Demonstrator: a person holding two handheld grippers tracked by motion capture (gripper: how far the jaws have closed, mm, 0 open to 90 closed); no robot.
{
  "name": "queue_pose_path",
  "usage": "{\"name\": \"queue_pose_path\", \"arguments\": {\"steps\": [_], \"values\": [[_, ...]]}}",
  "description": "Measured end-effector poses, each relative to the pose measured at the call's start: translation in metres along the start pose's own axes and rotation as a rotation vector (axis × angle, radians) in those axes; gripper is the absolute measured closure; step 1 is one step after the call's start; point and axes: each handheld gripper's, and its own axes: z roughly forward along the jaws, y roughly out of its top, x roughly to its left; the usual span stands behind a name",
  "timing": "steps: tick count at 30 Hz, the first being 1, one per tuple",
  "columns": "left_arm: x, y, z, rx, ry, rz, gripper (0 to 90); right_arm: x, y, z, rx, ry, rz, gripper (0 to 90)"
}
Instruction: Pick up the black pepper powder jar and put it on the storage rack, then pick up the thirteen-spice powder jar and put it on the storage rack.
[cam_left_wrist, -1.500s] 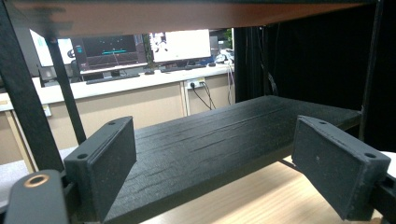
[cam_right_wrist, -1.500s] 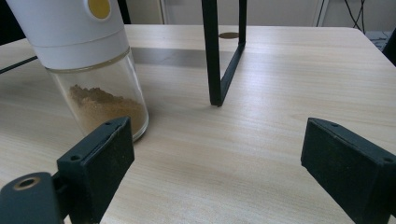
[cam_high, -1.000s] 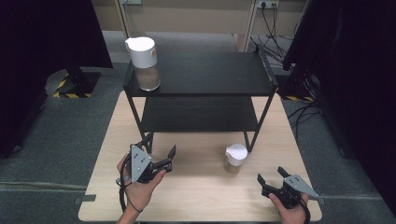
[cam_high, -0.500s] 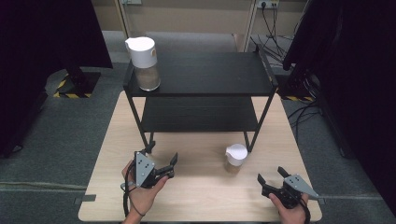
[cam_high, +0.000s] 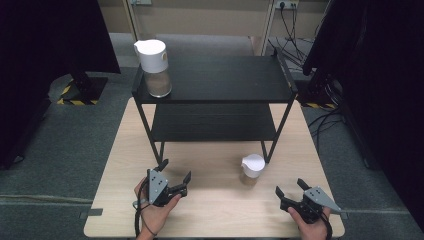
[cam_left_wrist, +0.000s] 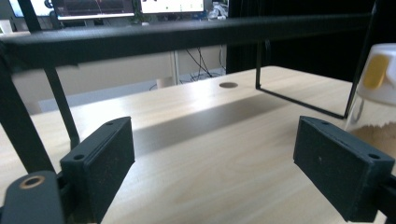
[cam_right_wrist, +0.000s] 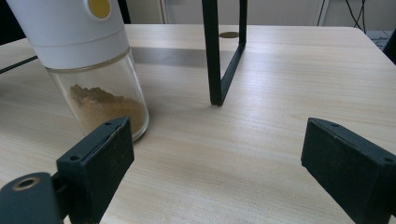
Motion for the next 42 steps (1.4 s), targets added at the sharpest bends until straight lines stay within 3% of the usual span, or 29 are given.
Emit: {"name": "queue_pose_path", "arguments": {"steps": [18, 42], "values": [[0.003, -0.018, 0.007, 0.070, -0.030, -0.037, 11.4, 0.000, -0.001, -0.001, -0.008, 0.000, -0.002, 9.6], [0.002, -0.019, 0.006, 0.060, -0.032, -0.031, 11.3, -0.001, -0.002, -0.001, -0.013, 0.007, -0.001, 9.6]]}}
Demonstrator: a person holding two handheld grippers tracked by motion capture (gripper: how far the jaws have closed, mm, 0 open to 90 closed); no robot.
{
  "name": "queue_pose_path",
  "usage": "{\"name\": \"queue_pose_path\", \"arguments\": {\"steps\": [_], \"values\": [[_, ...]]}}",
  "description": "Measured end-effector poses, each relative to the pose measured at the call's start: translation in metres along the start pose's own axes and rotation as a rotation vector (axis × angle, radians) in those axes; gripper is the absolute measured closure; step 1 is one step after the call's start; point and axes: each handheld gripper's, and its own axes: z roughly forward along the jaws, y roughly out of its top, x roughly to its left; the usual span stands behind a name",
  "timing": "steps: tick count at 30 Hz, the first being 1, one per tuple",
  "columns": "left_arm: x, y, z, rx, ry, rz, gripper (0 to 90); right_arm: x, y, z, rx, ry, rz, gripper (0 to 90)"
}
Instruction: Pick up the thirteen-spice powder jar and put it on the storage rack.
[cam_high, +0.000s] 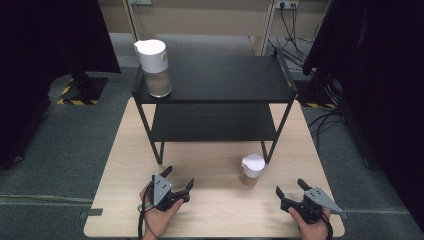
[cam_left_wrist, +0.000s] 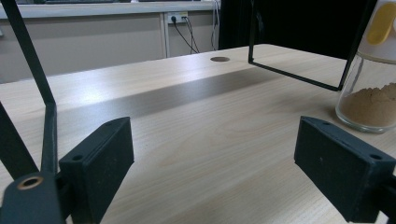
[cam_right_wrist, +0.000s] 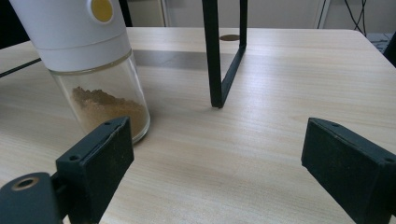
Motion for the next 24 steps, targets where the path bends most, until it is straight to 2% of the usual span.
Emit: {"name": "queue_pose_path", "arguments": {"steps": [4, 9, 11, 17, 21, 24], "values": [[-0.001, 0.000, 0.000, 0.000, 0.000, 0.008, 11.3, -0.001, 0.000, 0.000, -0.009, 0.021, -0.006, 9.8], [0.000, -0.001, 0.000, -0.004, -0.002, 0.004, 11.3, -0.001, 0.009, 0.002, -0.031, 0.111, -0.027, 10.6], [0.000, -0.001, 0.000, -0.003, -0.003, 0.002, 11.3, 0.001, 0.015, 0.006, -0.033, 0.143, -0.056, 10.9], [0.000, 0.000, 0.000, -0.001, -0.005, 0.004, 11.3, 0.007, 0.028, 0.024, -0.008, 0.198, -0.096, 12.8], [0.001, -0.001, 0.000, -0.004, -0.006, 0.005, 11.3, 0.012, 0.039, 0.041, 0.019, 0.211, -0.130, 14.5], [0.000, -0.001, 0.000, -0.004, -0.006, 0.005, 11.3, 0.013, 0.045, 0.051, 0.025, 0.223, -0.137, 16.7]]}}
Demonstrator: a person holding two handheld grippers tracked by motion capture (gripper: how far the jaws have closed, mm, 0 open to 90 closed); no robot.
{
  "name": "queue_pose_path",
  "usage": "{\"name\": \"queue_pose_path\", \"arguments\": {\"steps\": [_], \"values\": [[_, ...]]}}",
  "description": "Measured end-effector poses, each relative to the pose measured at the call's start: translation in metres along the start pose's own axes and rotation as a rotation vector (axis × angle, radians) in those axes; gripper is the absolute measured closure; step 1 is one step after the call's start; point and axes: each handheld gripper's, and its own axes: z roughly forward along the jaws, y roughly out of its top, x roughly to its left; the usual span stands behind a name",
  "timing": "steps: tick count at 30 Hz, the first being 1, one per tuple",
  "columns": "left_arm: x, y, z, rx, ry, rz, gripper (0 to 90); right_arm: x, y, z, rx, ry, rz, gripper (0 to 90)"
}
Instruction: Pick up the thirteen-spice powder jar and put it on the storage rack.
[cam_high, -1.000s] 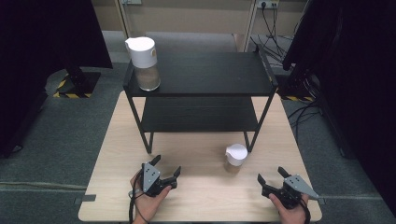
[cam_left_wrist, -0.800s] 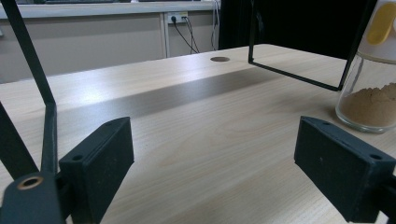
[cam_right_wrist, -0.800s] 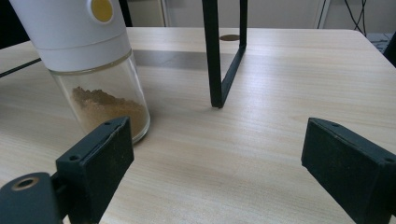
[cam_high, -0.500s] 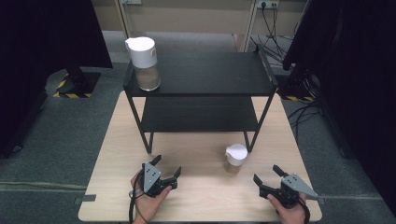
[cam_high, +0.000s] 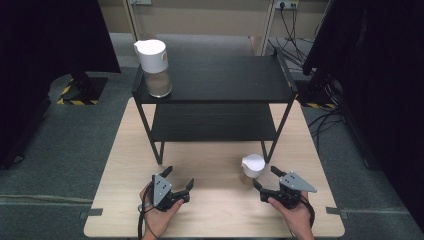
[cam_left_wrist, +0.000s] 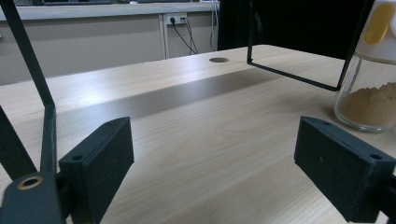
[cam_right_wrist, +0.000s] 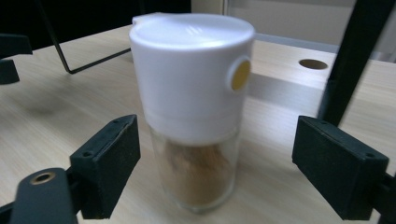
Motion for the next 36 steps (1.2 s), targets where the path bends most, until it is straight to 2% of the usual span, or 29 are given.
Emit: {"name": "queue_pose_path", "arguments": {"steps": [9, 15, 23, 27, 36], "values": [[0.000, 0.000, 0.000, 0.001, -0.001, 0.006, 11.3, 0.001, 0.010, 0.025, 0.034, 0.038, -0.033, 24.4], [0.000, 0.000, 0.000, 0.001, -0.001, 0.003, 11.3, 0.000, 0.009, 0.036, 0.040, 0.041, -0.026, 28.3], [0.000, 0.000, 0.000, 0.002, -0.001, 0.004, 11.3, -0.001, 0.005, 0.039, 0.024, 0.042, -0.039, 30.6], [0.000, 0.000, 0.000, 0.001, -0.002, 0.002, 11.3, 0.001, -0.002, 0.038, -0.002, 0.032, -0.037, 30.8], [0.000, 0.000, 0.000, 0.002, -0.001, 0.004, 11.3, 0.006, -0.003, 0.034, -0.032, 0.013, -0.033, 30.9]]}}
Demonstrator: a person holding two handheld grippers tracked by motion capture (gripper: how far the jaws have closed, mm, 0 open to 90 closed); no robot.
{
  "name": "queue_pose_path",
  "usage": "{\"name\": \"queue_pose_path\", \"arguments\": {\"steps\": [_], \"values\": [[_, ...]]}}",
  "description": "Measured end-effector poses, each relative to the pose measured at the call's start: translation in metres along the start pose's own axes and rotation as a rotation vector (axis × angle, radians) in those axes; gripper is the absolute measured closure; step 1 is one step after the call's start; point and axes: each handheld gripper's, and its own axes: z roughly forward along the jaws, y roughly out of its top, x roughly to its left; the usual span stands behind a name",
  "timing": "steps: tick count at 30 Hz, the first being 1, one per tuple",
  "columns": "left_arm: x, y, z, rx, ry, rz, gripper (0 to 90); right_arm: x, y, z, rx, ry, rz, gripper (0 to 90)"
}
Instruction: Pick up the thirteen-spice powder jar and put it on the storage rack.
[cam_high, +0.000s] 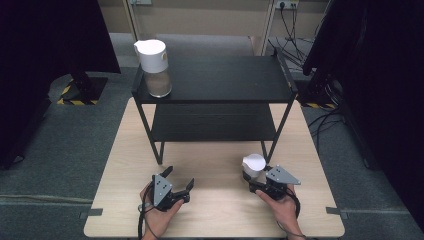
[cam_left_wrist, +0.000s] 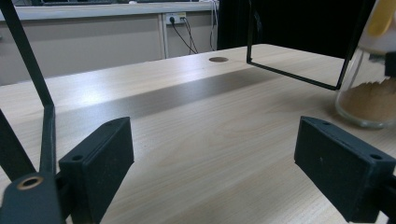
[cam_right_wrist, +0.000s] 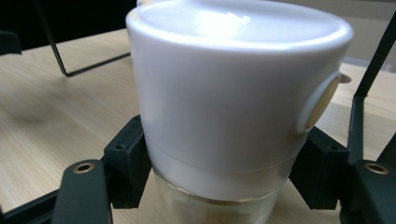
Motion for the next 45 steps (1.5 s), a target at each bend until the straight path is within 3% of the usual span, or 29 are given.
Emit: {"name": "queue_pose_path", "arguments": {"steps": [16, 45], "values": [[0.000, 0.000, 0.000, 0.001, 0.001, 0.003, 11.3, 0.009, 0.023, -0.025, -0.154, -0.017, -0.013, 31.0], [-0.001, 0.000, 0.000, 0.002, 0.002, 0.004, 11.3, 0.011, 0.063, -0.037, -0.297, -0.055, -0.018, 31.0]]}}
